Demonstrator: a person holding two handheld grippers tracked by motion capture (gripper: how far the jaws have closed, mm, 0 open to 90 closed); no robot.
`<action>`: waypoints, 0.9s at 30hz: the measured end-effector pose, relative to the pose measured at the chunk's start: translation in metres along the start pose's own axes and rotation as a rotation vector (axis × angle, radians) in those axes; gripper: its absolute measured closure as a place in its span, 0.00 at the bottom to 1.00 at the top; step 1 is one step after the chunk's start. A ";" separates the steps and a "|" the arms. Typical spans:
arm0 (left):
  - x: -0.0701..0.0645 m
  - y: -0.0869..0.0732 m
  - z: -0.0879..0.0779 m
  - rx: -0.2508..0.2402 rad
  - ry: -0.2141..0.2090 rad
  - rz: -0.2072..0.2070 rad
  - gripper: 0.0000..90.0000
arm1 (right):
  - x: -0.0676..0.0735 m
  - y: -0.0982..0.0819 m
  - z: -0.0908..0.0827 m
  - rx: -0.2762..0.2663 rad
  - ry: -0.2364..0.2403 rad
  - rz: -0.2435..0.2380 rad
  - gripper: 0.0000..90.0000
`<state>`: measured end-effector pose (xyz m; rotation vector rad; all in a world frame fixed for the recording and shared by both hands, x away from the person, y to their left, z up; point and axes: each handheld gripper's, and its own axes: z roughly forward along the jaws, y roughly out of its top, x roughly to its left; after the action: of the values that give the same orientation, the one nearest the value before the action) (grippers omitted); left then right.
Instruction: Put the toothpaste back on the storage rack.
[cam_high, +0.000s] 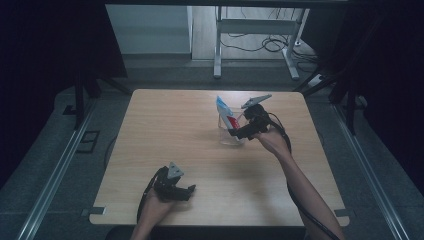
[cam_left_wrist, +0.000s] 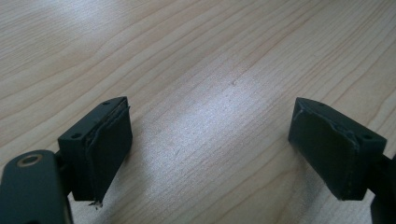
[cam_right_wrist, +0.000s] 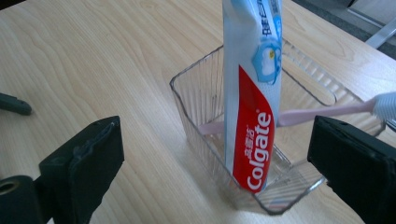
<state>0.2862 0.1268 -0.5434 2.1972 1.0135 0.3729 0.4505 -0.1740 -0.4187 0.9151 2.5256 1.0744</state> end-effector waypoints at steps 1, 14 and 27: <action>0.000 0.000 0.000 0.000 0.000 0.000 0.15 | 0.000 -0.001 -0.001 0.000 -0.001 0.001 0.03; 0.000 0.000 0.000 0.000 0.000 0.000 0.15 | 0.010 -0.017 -0.017 -0.020 -0.005 -0.020 0.03; 0.000 0.000 0.000 0.000 0.001 -0.001 0.15 | 0.014 -0.041 -0.029 -0.029 -0.010 -0.027 0.01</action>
<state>0.2861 0.1267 -0.5433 2.1965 1.0154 0.3732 0.4084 -0.2035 -0.4281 0.8740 2.5002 1.0928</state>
